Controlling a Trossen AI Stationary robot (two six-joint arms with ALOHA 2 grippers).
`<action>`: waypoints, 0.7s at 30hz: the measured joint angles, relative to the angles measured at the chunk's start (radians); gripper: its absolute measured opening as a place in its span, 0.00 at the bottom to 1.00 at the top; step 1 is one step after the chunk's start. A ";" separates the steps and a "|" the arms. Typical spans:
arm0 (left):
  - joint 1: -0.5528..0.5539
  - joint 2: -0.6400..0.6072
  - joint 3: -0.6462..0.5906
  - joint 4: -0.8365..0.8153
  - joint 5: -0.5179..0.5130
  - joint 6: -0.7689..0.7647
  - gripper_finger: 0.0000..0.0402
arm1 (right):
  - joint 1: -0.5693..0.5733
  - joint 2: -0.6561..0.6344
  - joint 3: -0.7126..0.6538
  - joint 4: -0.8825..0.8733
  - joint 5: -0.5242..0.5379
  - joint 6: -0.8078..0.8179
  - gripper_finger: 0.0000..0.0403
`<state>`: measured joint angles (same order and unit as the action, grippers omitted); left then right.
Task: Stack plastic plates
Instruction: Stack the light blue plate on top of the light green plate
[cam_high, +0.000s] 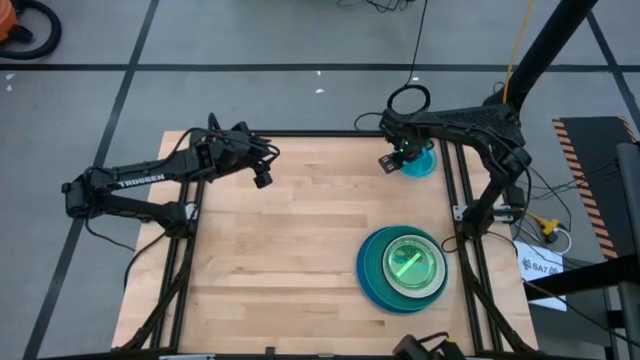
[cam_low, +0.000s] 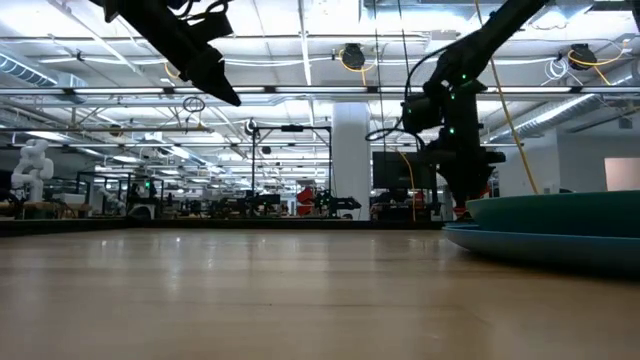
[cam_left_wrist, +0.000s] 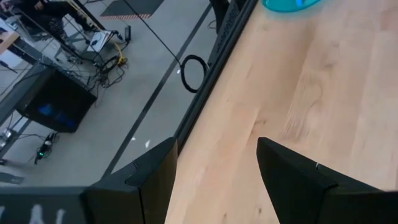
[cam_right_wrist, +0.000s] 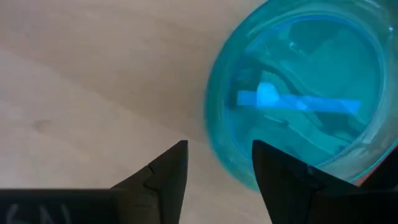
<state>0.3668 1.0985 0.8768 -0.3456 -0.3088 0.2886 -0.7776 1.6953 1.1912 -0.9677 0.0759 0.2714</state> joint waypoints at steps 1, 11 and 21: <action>0.002 0.000 0.000 0.000 0.000 0.000 0.57 | -0.009 0.008 0.000 0.001 0.004 -0.006 0.42; 0.008 0.000 0.000 -0.002 0.000 0.000 0.57 | -0.055 0.087 0.000 0.031 0.003 -0.045 0.42; 0.008 0.000 0.000 -0.002 0.000 0.000 0.57 | -0.054 0.124 0.000 0.058 0.002 -0.053 0.42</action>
<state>0.3748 1.0985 0.8768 -0.3481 -0.3084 0.2886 -0.8318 1.8191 1.1912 -0.9100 0.0780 0.2188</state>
